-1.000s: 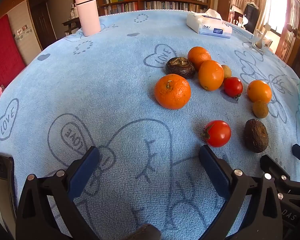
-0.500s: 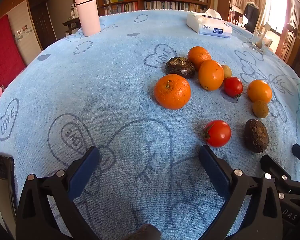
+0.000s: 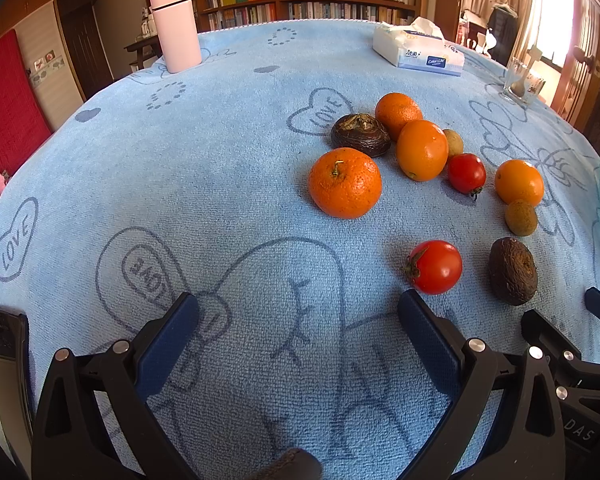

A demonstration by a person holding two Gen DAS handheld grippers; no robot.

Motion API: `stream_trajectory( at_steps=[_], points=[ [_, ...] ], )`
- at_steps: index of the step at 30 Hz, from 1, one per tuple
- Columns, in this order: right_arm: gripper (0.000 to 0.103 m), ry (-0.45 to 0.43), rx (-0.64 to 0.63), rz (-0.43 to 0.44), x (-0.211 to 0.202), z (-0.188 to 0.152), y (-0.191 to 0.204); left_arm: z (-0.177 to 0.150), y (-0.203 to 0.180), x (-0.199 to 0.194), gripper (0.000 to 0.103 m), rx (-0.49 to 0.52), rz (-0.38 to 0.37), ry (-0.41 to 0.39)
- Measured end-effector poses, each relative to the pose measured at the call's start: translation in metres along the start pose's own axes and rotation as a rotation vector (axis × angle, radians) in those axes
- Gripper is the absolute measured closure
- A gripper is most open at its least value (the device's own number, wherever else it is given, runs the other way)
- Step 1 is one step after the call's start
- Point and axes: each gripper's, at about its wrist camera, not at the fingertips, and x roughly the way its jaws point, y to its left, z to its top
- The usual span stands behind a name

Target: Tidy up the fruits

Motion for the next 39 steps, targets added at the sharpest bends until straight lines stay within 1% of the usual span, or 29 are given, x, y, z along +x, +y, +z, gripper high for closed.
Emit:
stream_trajectory(
  at_steps=[39],
  points=[
    [0.002, 0.000, -0.005, -0.007, 0.0001, -0.0026, 0.0020, 0.0000, -0.0001, 0.0000, 0.005, 0.001, 0.002, 0.000]
  ],
)
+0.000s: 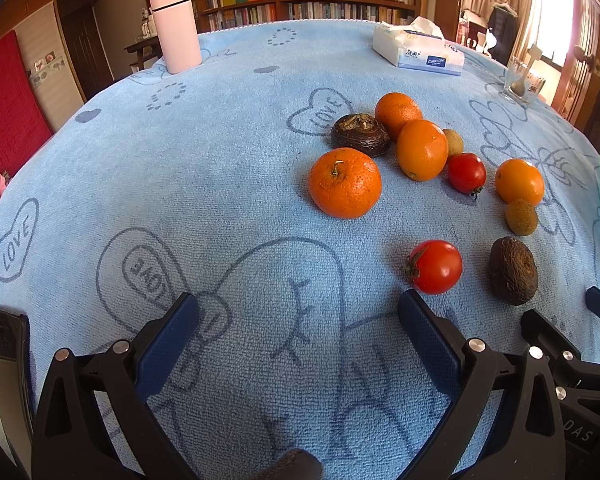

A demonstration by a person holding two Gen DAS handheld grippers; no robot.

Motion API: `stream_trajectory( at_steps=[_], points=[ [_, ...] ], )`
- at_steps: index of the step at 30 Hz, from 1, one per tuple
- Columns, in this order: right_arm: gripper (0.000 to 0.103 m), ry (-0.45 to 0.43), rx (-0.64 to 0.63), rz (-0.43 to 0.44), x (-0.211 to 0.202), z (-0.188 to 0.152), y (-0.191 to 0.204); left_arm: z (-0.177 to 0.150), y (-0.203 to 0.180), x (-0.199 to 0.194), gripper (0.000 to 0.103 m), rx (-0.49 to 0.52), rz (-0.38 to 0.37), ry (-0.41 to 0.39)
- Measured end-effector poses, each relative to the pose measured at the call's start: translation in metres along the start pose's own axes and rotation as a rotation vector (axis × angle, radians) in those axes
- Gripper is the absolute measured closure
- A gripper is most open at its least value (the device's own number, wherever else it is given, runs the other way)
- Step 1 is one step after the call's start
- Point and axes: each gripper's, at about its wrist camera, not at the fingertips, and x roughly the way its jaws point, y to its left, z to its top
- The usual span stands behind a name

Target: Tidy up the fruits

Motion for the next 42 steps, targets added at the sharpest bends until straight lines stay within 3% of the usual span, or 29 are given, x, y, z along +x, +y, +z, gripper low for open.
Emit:
stream_trajectory(
  at_steps=[33, 42],
  points=[
    [0.002, 0.004, -0.001, 0.008, 0.001, 0.001, -0.001, 0.002, 0.004, 0.002, 0.005, -0.009, 0.002, 0.002],
    [0.002, 0.001, 0.003, 0.014, -0.001, 0.000, -0.002, 0.010, 0.015, -0.007, 0.005, -0.050, -0.072, -0.032]
  ],
)
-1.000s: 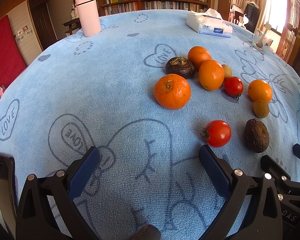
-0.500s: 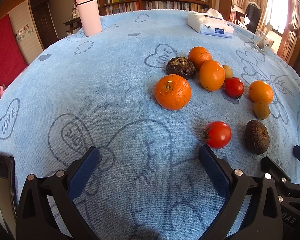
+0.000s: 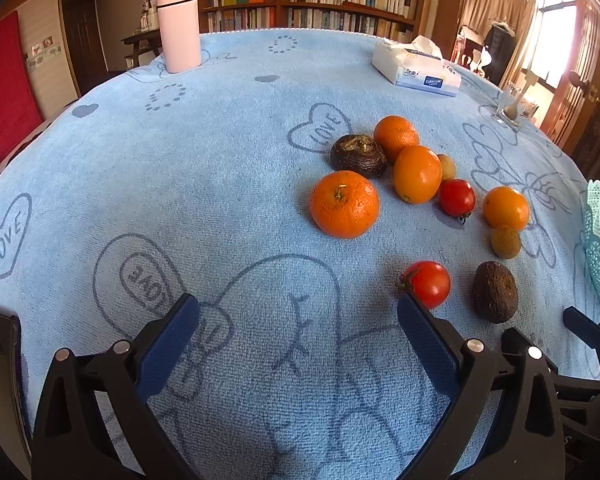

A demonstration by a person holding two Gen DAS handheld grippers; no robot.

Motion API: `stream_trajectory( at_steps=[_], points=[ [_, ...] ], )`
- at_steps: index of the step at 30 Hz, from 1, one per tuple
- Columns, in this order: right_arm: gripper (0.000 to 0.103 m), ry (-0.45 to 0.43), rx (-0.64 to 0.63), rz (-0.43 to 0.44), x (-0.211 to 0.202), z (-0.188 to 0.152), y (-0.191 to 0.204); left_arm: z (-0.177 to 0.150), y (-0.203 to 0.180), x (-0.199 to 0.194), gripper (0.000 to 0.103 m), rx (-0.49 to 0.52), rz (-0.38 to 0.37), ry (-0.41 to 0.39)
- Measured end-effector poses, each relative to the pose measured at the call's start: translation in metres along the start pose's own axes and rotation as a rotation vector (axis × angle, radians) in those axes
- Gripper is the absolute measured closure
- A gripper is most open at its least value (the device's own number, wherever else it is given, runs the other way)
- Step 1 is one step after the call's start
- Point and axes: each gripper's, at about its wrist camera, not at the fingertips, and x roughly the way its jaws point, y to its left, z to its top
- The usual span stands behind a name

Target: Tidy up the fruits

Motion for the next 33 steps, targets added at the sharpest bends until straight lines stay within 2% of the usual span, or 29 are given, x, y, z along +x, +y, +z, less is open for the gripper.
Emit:
stream_trajectory(
  at_steps=[3, 7, 13, 16, 17, 20, 21, 27, 30, 33],
  points=[
    [0.002, 0.000, 0.000, 0.000, 0.000, 0.000, 0.000, 0.011, 0.002, -0.004, 0.005, 0.008, 0.025, -0.037],
    [0.002, 0.000, 0.000, 0.001, 0.000, 0.000, 0.000, 0.026, -0.002, -0.005, 0.011, 0.011, -0.018, -0.051],
    [0.002, -0.010, 0.017, 0.027, -0.003, -0.001, -0.004, 0.041, -0.015, 0.013, 0.031, 0.034, -0.058, -0.034],
    [0.002, -0.021, 0.034, 0.066, -0.007, -0.001, -0.008, 0.043, -0.019, 0.024, 0.043, 0.049, -0.062, -0.024],
    [0.002, -0.022, 0.035, 0.082, -0.008, -0.001, -0.009, 0.043, -0.018, 0.027, 0.050, 0.045, -0.065, -0.016],
    [0.002, -0.018, 0.017, 0.130, -0.011, 0.000, -0.007, 0.041, -0.015, 0.029, 0.057, 0.035, -0.087, -0.025],
    [0.002, -0.016, 0.007, 0.142, -0.012, 0.001, -0.005, 0.040, -0.015, 0.027, 0.063, 0.038, -0.100, -0.034],
    [0.007, -0.039, -0.054, 0.198, -0.018, 0.010, 0.019, 0.037, -0.009, 0.020, 0.063, 0.013, -0.079, -0.078],
    [0.018, -0.040, -0.080, 0.218, -0.014, 0.017, 0.029, 0.036, -0.006, 0.016, 0.063, 0.005, -0.042, -0.106],
    [0.031, -0.013, -0.088, 0.234, -0.004, 0.022, 0.036, 0.035, -0.001, 0.016, 0.063, -0.010, -0.041, -0.107]
  ],
)
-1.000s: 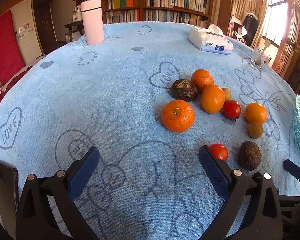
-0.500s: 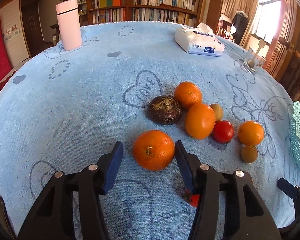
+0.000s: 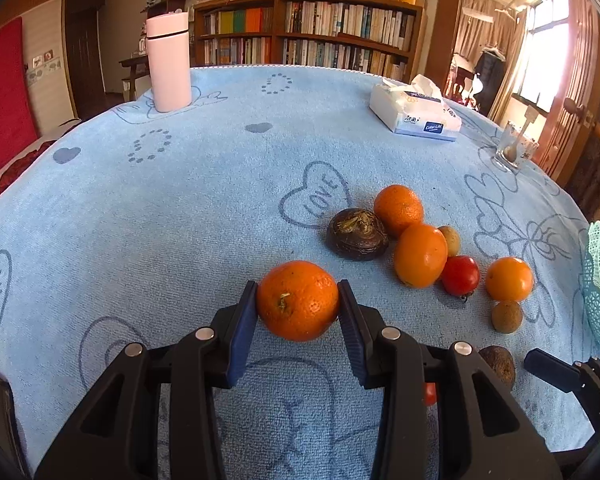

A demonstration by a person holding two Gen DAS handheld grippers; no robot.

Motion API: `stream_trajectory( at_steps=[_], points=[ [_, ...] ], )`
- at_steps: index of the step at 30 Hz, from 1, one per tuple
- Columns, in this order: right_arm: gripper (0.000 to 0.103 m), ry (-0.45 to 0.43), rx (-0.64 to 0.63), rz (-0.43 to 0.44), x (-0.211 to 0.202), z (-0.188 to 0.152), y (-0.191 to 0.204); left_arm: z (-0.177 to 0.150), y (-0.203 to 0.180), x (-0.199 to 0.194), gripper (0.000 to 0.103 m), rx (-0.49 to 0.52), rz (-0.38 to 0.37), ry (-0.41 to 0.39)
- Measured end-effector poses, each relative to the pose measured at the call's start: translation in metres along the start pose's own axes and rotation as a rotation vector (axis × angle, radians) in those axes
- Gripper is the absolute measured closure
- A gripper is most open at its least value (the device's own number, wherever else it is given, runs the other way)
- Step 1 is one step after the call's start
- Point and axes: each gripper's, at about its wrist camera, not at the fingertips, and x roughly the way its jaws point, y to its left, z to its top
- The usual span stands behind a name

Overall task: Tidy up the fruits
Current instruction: 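Grasp the mandarin with the left tool while the right tool grasps a dark brown fruit, then lower the dark brown fruit into the teal basket with the right tool while the left carries the mandarin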

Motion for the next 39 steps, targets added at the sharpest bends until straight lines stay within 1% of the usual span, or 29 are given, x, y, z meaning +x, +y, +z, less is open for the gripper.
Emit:
stream_trajectory(
  at_steps=[1, 3, 5, 9, 10, 16, 19, 23, 27, 33, 39],
  points=[
    [0.034, 0.009, 0.003, 0.008, 0.003, 0.001, -0.001, 0.000, 0.001, 0.001, 0.063, -0.005, -0.001, 0.004],
    [0.036, 0.003, -0.001, 0.000, 0.005, 0.002, 0.001, 0.000, 0.002, 0.002, 0.063, -0.012, -0.001, 0.008],
    [0.046, 0.000, -0.007, -0.001, 0.006, 0.003, 0.001, -0.001, 0.002, 0.002, 0.063, -0.010, 0.001, 0.007],
    [0.057, -0.004, -0.009, 0.014, 0.004, 0.002, 0.001, -0.001, 0.000, 0.002, 0.063, -0.004, 0.008, 0.008],
    [0.061, -0.003, -0.011, 0.025, 0.003, 0.001, 0.001, -0.002, 0.000, 0.002, 0.063, -0.004, 0.009, 0.008],
    [0.061, -0.025, 0.006, 0.037, -0.012, -0.003, -0.003, -0.001, -0.001, 0.001, 0.063, 0.005, 0.021, 0.006],
    [0.061, -0.058, 0.019, 0.032, -0.027, -0.004, -0.010, -0.001, -0.003, -0.002, 0.063, 0.018, 0.035, 0.001],
    [0.062, -0.105, 0.056, 0.004, -0.049, -0.005, -0.027, 0.000, -0.007, -0.008, 0.063, 0.027, 0.044, -0.007],
    [0.062, -0.152, 0.104, -0.037, -0.071, -0.006, -0.051, 0.001, -0.012, -0.017, 0.063, 0.037, 0.047, -0.019],
    [0.061, -0.217, 0.184, -0.124, -0.100, -0.010, -0.093, 0.002, -0.031, -0.030, 0.063, 0.076, 0.039, -0.036],
    [0.062, -0.233, 0.244, -0.216, -0.116, -0.020, -0.132, 0.005, -0.054, -0.041, 0.063, 0.118, 0.016, -0.056]
  ],
)
